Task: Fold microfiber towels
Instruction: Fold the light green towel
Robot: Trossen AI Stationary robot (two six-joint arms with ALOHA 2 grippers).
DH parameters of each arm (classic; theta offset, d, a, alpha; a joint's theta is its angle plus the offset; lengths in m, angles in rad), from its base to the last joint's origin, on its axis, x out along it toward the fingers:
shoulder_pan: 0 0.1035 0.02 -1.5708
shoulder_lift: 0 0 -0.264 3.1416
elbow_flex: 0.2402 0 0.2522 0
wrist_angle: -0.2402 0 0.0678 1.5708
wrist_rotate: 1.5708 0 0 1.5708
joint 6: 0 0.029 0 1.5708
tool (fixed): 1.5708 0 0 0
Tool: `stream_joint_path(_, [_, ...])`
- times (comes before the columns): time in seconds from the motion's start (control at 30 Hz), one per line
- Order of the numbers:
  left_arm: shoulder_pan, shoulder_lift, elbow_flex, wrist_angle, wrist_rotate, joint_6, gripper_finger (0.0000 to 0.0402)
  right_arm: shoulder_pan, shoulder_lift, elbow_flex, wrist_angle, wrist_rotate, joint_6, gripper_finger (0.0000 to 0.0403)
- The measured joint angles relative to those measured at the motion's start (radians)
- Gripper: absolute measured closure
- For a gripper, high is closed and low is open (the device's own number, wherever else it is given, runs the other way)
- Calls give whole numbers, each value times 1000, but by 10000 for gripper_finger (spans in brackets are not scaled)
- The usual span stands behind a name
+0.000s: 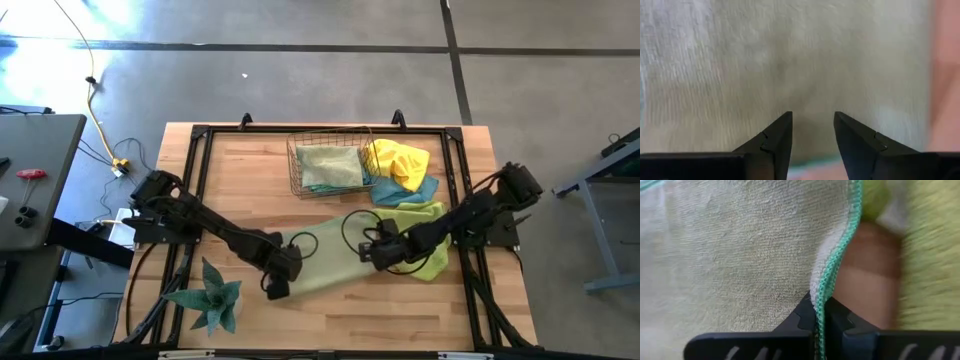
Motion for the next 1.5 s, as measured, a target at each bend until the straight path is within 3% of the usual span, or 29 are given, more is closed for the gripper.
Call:
stream_joint_path(0.27, [-2, -10, 90, -52, 13, -9, 266, -1, -104, 0, -173, -39, -10, 402])
stream_joint_path(0.47, [-34, -66, 155, -87, 10, -100, 266, 1, -128, 11, -55, -89, -85, 403])
stream_joint_path(0.63, [-75, -139, 203, -74, -58, -187, 266, 1, -90, 95, -59, -100, -179, 403])
stream_joint_path(0.8, [-126, -209, 216, -53, -162, -241, 266, -15, 1, 205, -67, -92, -249, 403])
stream_joint_path(0.93, [-157, -262, 214, -72, -187, -263, 266, -31, 101, 308, -69, -96, -261, 403])
stream_joint_path(1.5, [-295, -521, 213, -341, -337, -271, 266, -85, 460, 803, -115, -114, -320, 403])
